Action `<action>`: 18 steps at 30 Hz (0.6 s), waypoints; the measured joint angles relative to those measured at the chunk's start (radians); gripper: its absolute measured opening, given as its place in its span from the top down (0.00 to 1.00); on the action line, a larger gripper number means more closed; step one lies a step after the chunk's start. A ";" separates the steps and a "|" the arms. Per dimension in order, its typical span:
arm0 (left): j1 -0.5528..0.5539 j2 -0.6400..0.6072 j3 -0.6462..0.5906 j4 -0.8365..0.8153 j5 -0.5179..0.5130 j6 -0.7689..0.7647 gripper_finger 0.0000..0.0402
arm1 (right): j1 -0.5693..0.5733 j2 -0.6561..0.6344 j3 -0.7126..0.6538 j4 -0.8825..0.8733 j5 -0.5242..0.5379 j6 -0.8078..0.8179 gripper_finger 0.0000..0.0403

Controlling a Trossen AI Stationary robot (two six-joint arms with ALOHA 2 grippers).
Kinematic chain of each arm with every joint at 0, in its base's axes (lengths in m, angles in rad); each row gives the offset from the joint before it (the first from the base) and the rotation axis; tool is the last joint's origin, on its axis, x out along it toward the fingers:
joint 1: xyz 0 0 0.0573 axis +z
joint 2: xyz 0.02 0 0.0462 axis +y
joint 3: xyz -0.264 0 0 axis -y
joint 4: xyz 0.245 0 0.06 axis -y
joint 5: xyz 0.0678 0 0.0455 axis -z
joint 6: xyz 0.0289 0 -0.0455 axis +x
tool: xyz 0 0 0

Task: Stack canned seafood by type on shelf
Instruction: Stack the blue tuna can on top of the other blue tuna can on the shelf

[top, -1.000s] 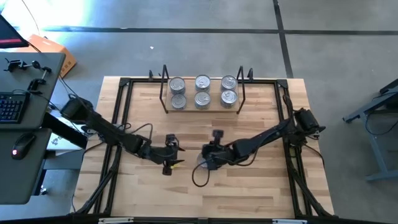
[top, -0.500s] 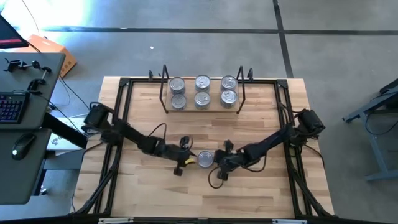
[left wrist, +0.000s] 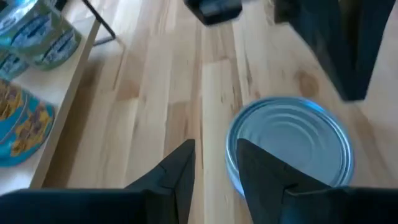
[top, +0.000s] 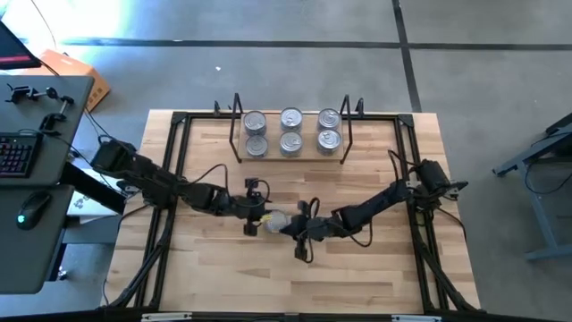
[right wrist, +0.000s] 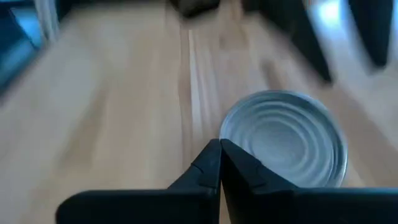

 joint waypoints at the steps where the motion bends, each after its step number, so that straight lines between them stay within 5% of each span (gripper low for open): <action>1: -0.005 -0.013 -0.005 -0.020 0.000 -0.008 0.73 | -0.001 0.003 0.003 0.039 0.003 -0.001 1.00; 9: -0.051 -0.006 -0.021 -0.031 0.045 -0.010 0.73 | 0.004 0.015 0.002 0.028 0.042 -0.008 1.00; 18: -0.049 0.045 -0.021 -0.026 0.253 -0.013 0.73 | -0.002 0.014 0.002 -0.040 0.040 0.018 1.00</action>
